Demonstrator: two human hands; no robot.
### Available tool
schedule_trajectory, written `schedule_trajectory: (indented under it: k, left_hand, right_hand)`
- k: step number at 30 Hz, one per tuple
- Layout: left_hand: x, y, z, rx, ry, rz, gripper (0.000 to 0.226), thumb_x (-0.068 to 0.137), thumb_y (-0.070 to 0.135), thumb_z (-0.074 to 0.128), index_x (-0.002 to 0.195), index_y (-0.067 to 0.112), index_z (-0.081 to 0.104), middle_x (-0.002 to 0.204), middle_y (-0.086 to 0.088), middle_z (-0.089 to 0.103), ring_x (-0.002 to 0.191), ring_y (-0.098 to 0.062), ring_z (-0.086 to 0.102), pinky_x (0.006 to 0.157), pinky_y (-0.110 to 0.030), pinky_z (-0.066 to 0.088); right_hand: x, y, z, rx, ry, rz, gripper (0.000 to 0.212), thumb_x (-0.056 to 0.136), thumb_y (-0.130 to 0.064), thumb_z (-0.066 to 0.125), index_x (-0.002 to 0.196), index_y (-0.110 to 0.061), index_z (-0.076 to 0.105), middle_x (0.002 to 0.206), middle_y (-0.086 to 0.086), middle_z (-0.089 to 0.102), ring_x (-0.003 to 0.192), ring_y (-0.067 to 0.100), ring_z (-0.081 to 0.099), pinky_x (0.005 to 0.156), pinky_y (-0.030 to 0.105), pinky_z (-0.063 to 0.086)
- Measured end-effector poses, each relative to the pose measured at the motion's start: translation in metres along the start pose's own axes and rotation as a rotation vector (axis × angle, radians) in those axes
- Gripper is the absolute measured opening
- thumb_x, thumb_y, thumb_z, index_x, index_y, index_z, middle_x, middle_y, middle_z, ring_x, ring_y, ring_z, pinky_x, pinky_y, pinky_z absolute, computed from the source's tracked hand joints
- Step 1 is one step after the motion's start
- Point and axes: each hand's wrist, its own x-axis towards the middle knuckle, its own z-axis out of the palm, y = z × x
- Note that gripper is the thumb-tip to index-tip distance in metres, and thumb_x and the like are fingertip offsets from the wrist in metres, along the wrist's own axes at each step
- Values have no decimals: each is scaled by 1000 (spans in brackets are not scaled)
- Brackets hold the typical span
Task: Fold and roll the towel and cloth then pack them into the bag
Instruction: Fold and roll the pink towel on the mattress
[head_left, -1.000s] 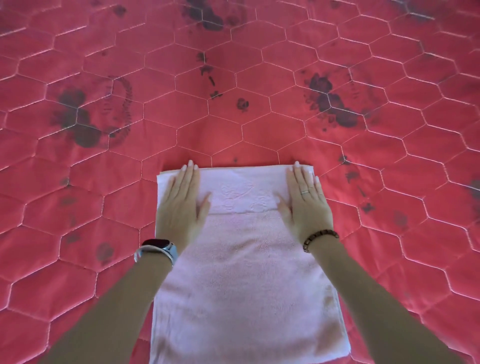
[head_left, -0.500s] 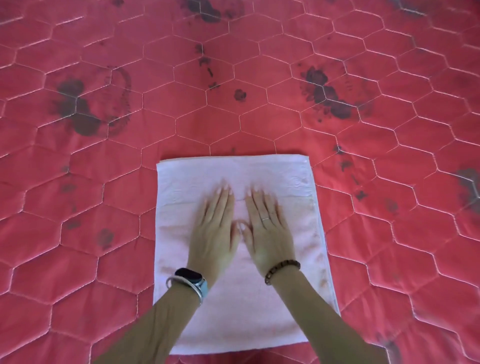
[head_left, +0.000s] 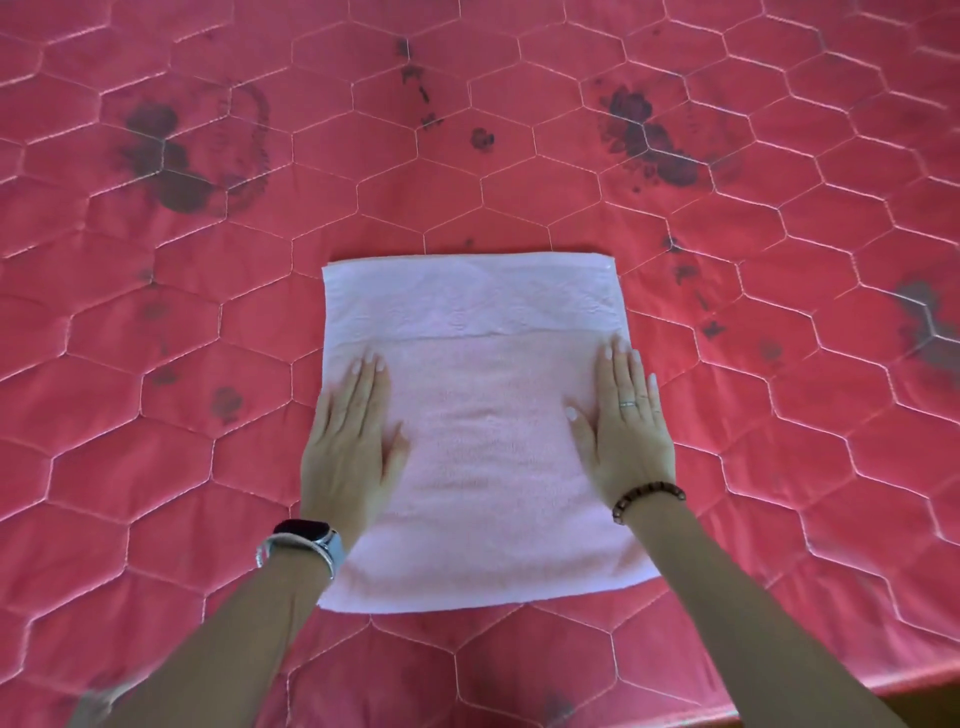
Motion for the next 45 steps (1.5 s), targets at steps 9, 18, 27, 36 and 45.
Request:
schedule_trajectory:
  k: [9,18,27,36,45]
  left_hand:
    - [-42,80,15,-105,-14,123,63,95,22,37,153,0,27,164,-14,21,152,-26,19,122,-51,21]
    - [-62,49,13,-16,-33,64,69,98,36,37,156,4,21,166,-9,14,154,-21,12,125,-45,12]
    - [-82,8,6,-82,-54,-55,67,101,38,29,158,7,12,168,-4,6,155,-18,6,126,-41,7]
    - [-114,-2,-5,-126,-130,81,76,96,51,40,158,12,18,168,0,9,154,-18,9,126,-42,4]
    - [-147,-15,-20,-239,-206,120,73,92,37,48,157,14,25,166,3,16,153,-18,19,125,-42,12]
  right_hand:
    - [-59,-78,13,153,-51,-159,66,99,-44,31,154,-8,21,163,8,14,151,26,14,121,41,13]
    - [-69,-40,12,92,-72,-115,71,100,-51,26,156,-10,9,165,3,5,152,19,5,122,44,14]
    - [-86,9,4,96,-52,-8,72,99,-54,21,156,-12,6,165,1,4,152,15,5,123,39,12]
    - [-107,26,-13,140,-139,-171,74,97,-53,38,156,-17,13,165,-3,5,152,14,2,123,40,10]
    - [-137,55,-26,239,-188,-307,80,84,-25,69,152,-16,28,162,-5,21,150,12,17,121,43,20]
